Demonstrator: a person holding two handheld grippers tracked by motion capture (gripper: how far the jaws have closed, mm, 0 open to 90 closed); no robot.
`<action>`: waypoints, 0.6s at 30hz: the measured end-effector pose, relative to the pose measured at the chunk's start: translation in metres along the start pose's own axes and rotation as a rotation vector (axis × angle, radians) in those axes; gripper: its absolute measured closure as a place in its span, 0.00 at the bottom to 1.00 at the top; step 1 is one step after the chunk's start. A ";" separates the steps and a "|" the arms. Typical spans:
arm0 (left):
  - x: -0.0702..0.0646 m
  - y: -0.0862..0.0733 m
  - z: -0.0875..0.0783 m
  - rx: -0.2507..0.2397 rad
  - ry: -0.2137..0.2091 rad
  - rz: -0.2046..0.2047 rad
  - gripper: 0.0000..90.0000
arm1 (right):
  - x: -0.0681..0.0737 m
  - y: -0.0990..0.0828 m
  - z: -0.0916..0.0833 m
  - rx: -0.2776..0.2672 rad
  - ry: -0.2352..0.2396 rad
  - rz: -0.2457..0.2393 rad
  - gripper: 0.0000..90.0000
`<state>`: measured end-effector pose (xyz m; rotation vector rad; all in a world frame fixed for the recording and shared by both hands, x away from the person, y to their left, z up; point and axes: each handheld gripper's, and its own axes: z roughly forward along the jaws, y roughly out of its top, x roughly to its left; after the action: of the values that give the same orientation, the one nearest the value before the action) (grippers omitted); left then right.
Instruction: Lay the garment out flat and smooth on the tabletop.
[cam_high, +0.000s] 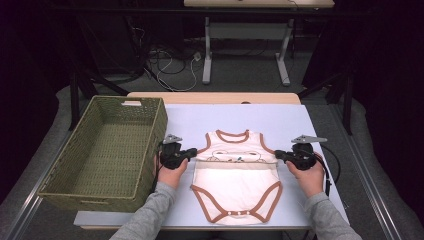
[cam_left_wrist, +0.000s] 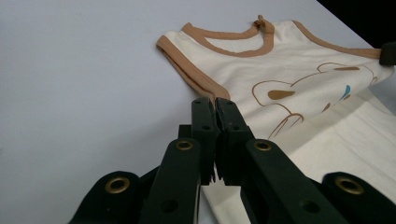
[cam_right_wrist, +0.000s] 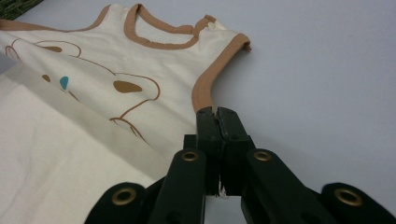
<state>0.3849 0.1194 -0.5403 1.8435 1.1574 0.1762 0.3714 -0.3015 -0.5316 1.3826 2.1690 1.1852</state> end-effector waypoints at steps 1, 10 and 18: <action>0.000 -0.002 0.001 0.003 -0.002 -0.002 0.97 | -0.001 -0.002 0.001 0.000 -0.006 -0.005 0.99; 0.001 -0.013 0.008 0.031 -0.009 0.000 0.96 | 0.001 -0.010 0.006 0.027 -0.009 -0.002 0.98; -0.002 -0.015 0.010 0.034 -0.021 -0.002 0.90 | 0.004 -0.010 0.005 0.004 -0.012 -0.006 0.89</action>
<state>0.3793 0.1138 -0.5563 1.8698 1.1540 0.1370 0.3663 -0.2971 -0.5419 1.3805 2.1665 1.1682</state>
